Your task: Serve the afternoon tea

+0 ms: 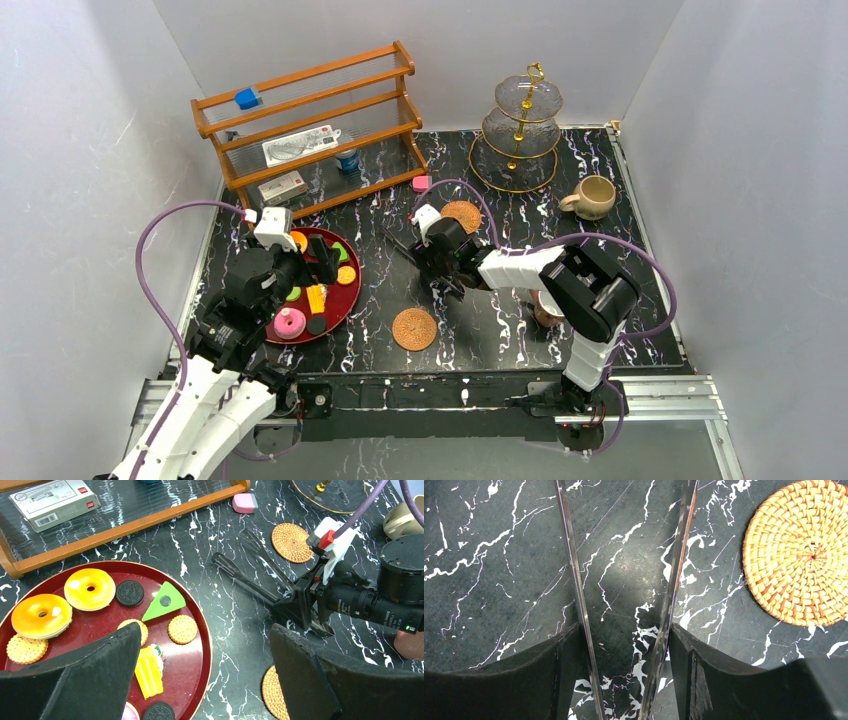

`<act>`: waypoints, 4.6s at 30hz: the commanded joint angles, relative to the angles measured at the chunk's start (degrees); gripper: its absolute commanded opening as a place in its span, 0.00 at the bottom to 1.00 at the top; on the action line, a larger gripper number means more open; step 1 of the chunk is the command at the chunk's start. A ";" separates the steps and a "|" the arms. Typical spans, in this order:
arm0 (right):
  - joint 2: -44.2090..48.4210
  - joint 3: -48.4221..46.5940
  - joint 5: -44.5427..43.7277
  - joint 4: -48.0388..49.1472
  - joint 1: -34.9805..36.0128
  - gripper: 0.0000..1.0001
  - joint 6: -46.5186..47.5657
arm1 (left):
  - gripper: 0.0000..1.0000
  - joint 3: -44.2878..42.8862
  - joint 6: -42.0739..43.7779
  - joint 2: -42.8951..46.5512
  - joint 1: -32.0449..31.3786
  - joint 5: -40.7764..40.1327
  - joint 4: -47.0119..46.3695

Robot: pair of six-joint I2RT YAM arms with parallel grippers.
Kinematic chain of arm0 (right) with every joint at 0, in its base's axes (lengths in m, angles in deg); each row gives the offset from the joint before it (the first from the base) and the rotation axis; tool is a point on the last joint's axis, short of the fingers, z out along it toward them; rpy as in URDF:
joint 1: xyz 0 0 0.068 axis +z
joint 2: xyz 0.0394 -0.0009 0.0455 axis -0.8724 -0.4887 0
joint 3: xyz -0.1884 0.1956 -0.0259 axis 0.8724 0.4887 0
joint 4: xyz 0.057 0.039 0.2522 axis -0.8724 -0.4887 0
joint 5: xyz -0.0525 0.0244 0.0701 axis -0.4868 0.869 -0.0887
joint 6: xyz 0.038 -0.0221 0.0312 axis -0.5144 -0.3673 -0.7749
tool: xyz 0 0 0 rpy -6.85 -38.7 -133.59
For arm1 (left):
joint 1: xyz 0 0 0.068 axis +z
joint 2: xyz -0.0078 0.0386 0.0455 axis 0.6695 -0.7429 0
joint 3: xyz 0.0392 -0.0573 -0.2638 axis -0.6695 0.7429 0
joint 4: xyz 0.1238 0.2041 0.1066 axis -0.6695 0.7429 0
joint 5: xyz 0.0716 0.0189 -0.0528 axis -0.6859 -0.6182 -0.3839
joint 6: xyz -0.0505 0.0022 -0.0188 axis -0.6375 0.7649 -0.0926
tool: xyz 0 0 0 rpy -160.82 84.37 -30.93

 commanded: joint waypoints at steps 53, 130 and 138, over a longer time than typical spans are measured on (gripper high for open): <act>19.34 -13.67 10.24 -26.89 5.19 0.56 -13.78 | 0.95 -0.59 -1.55 1.66 -0.19 -2.30 0.47; 9.44 -20.03 -0.95 -12.51 15.31 0.43 9.26 | 0.96 0.50 -0.69 11.42 -0.19 -11.74 0.44; 10.61 -22.32 -4.65 -16.22 15.17 0.43 7.11 | 0.96 0.66 -0.69 11.68 -0.19 -11.78 0.41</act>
